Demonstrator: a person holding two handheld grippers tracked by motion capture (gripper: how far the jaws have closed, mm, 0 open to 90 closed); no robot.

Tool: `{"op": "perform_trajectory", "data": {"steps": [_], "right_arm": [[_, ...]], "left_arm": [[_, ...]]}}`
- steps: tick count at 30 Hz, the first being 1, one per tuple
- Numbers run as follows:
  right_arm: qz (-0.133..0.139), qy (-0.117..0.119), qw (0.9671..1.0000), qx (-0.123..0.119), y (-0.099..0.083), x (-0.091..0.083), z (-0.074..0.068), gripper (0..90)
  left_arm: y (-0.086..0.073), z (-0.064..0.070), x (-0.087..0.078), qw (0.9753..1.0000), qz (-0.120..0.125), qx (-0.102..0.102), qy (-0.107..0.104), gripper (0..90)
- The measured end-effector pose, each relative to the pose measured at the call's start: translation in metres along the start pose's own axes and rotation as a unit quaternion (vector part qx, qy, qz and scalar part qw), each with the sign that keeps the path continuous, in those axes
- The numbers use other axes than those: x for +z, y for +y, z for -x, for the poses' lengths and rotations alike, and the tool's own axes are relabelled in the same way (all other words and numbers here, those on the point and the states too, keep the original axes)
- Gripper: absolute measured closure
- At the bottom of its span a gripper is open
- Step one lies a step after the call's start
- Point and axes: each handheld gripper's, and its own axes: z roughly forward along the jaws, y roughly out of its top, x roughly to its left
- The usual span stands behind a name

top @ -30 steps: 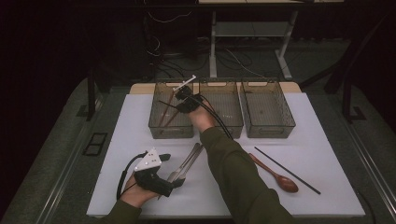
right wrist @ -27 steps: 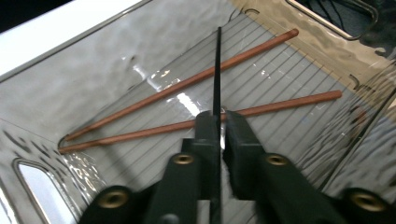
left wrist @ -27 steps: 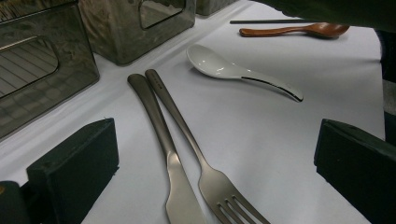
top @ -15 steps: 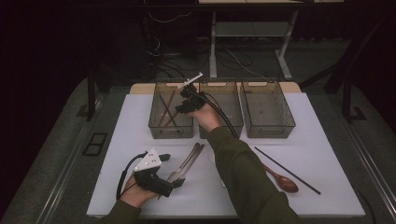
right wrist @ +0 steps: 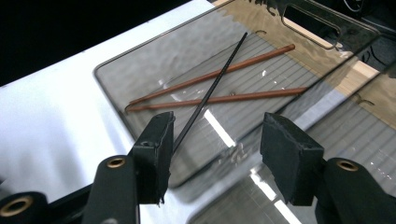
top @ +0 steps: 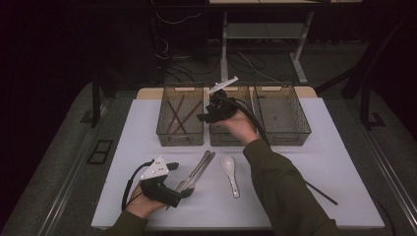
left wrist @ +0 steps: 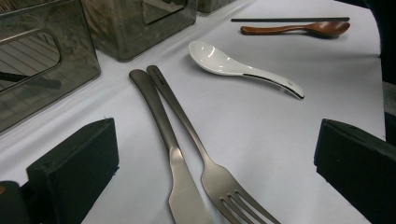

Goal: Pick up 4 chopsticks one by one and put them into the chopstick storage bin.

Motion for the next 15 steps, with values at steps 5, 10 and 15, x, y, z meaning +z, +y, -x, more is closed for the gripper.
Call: {"op": "perform_trajectory", "data": {"steps": [5, 10, 15], "right_arm": [[0.002, -0.001, 0.9999, -0.011, -0.015, -0.024, 0.004, 43.0], [0.004, -0.005, 0.9999, -0.015, -0.034, -0.046, 0.011, 42.5], [0.008, -0.002, 0.9998, -0.018, -0.051, -0.065, 0.016, 42.4]], "left_arm": [[0.0, 0.001, 0.001, 1.0, -0.004, 0.002, -0.001, 0.0], [-0.001, 0.002, 0.002, 1.0, -0.007, 0.001, -0.001, 0.0], [-0.001, 0.002, 0.002, 1.0, -0.008, 0.002, 0.0, 0.0]]}}
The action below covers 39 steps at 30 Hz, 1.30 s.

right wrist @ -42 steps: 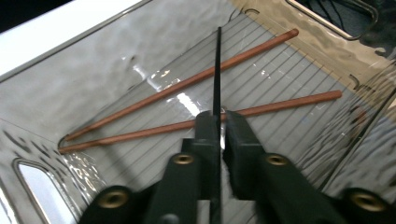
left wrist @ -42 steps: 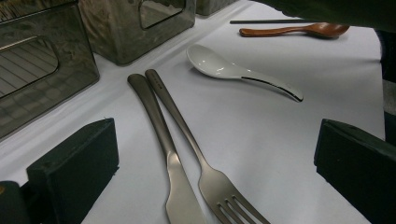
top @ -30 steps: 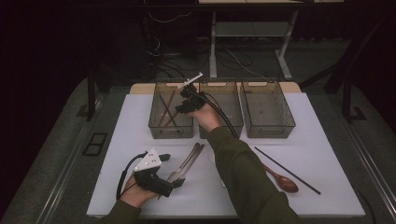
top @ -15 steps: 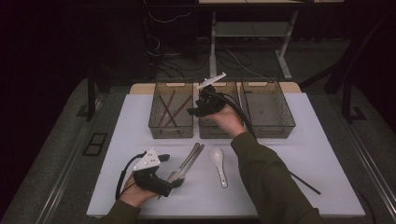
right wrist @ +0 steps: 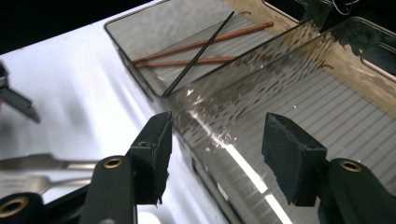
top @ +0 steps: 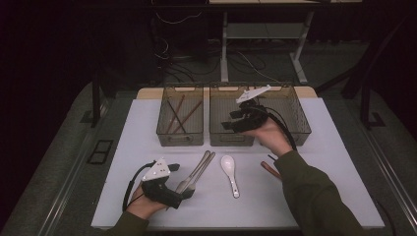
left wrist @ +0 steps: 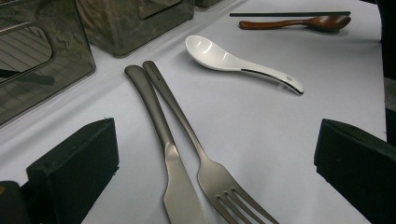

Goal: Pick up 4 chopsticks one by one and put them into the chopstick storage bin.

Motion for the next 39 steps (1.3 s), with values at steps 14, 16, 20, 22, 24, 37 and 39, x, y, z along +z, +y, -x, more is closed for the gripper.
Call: {"op": "perform_trajectory", "data": {"steps": [14, 16, 20, 22, 24, 37, 39], "right_arm": [[0.009, 0.001, 0.9999, -0.009, -0.043, -0.05, 0.005, 41.9], [0.008, -0.004, 0.9999, -0.011, -0.05, -0.057, 0.006, 41.9], [0.007, -0.006, 0.9999, -0.009, -0.063, -0.07, 0.007, 41.9], [0.007, -0.011, 0.9999, -0.01, -0.069, -0.076, 0.007, 41.9], [0.007, -0.014, 0.9998, -0.008, -0.076, -0.081, 0.008, 42.0], [-0.01, -0.027, 0.9995, 0.012, -0.125, -0.108, 0.012, 50.7], [-0.018, -0.032, 0.9992, 0.013, -0.132, -0.112, 0.013, 52.5]], "left_arm": [[0.0, 0.0, 0.0, 1.0, -0.001, -0.001, 0.002, 0.0], [0.0, 0.0, 0.0, 1.0, -0.001, -0.001, 0.002, 0.0], [0.0, 0.0, 0.0, 1.0, -0.003, 0.0, 0.004, 0.0], [0.0, 0.0, 0.0, 1.0, -0.004, 0.0, 0.004, 0.0], [0.0, 0.001, 0.0, 1.0, -0.004, 0.0, 0.004, 0.0], [0.0, 0.001, 0.0, 1.0, -0.004, 0.002, 0.005, 0.0], [0.0, 0.001, 0.0, 1.0, -0.004, 0.002, 0.005, 0.0]]}}
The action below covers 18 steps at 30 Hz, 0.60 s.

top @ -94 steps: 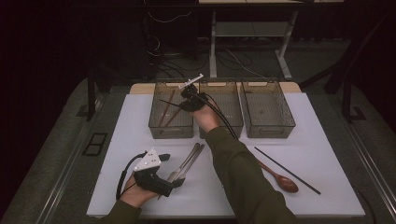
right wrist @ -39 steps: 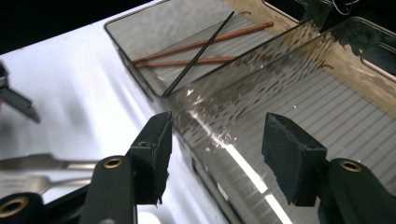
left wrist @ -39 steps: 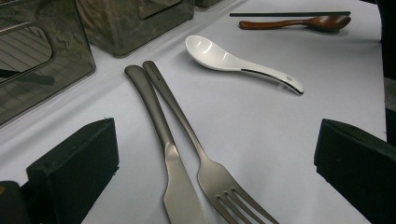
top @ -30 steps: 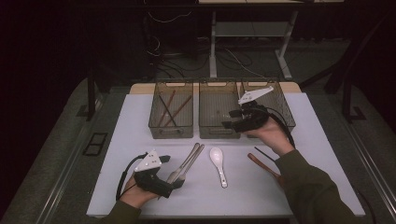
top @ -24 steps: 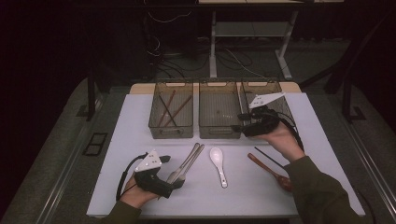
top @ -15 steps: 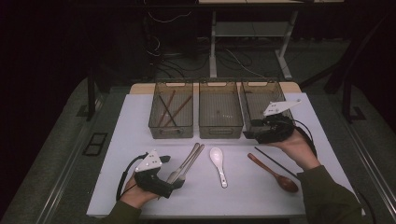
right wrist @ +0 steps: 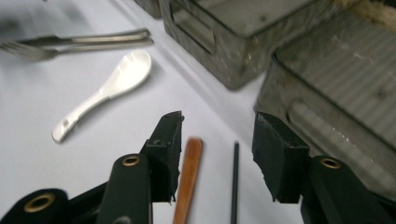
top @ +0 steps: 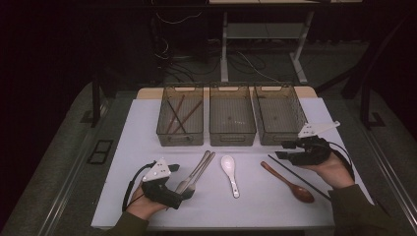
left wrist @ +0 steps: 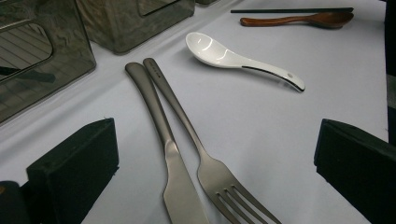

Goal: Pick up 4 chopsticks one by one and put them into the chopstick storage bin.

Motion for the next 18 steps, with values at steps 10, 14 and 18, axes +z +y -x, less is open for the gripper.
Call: {"op": "perform_trajectory", "data": {"steps": [10, 14, 18], "right_arm": [[-0.033, -0.013, 0.9992, 0.016, -0.03, -0.011, 0.005, 61.9], [-0.051, -0.016, 0.9985, 0.011, -0.039, -0.012, 0.004, 64.7], [-0.067, -0.018, 0.9975, 0.011, -0.048, -0.013, 0.004, 67.9]], "left_arm": [[0.001, 0.0, 0.0, 1.0, -0.003, 0.004, -0.002, 0.0], [0.001, 0.0, 0.0, 1.0, -0.003, 0.004, -0.001, 0.0], [0.001, 0.001, 0.001, 1.0, -0.002, 0.004, -0.001, 0.0]]}}
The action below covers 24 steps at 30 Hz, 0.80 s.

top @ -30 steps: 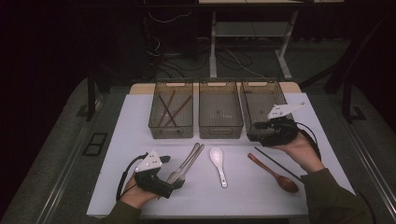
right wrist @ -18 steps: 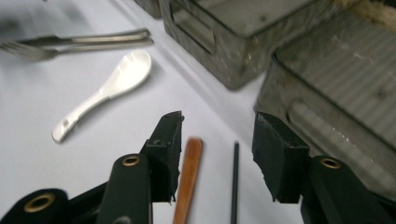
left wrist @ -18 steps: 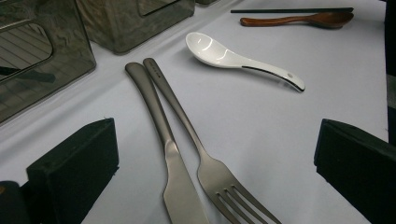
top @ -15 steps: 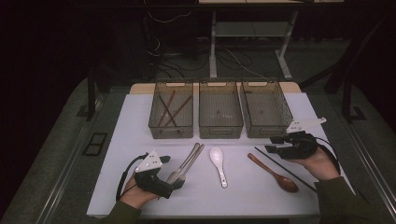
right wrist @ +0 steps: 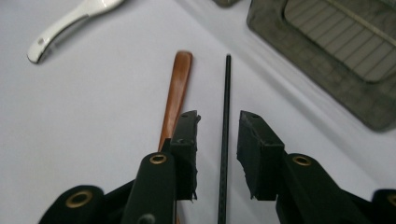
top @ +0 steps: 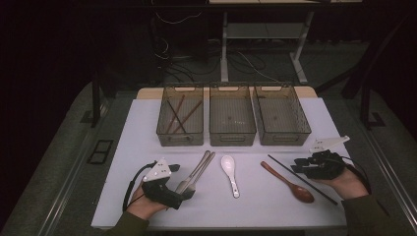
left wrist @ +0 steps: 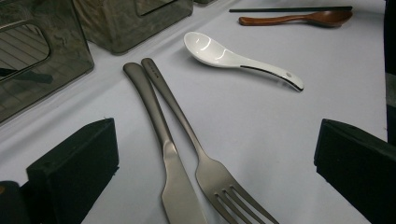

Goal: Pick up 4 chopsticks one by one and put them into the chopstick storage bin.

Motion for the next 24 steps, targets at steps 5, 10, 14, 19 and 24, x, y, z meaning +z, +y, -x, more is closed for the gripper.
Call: {"op": "perform_trajectory", "data": {"steps": [5, 10, 14, 19, 24], "right_arm": [[-0.013, 0.0, 0.9999, 0.007, -0.012, -0.001, 0.0, 71.8], [-0.031, -0.008, 0.9994, 0.017, -0.026, -0.003, 0.001, 74.6], [-0.037, -0.012, 0.9989, 0.025, -0.036, -0.005, 0.003, 77.4], [-0.048, -0.009, 0.9982, 0.034, -0.047, -0.007, 0.003, 78.9], [-0.057, -0.01, 0.9976, 0.037, -0.055, -0.007, 0.003, 80.6]], "left_arm": [[-0.001, 0.0, -0.001, 1.0, 0.001, -0.002, 0.001, 0.0], [0.0, 0.0, -0.001, 1.0, -0.001, -0.002, 0.001, 0.0], [-0.001, 0.0, -0.002, 1.0, -0.002, 0.002, 0.0, 0.0], [-0.001, 0.0, -0.002, 1.0, -0.002, 0.0, 0.0, 0.0], [-0.001, 0.0, -0.001, 1.0, -0.001, 0.001, 0.0, 0.0]]}}
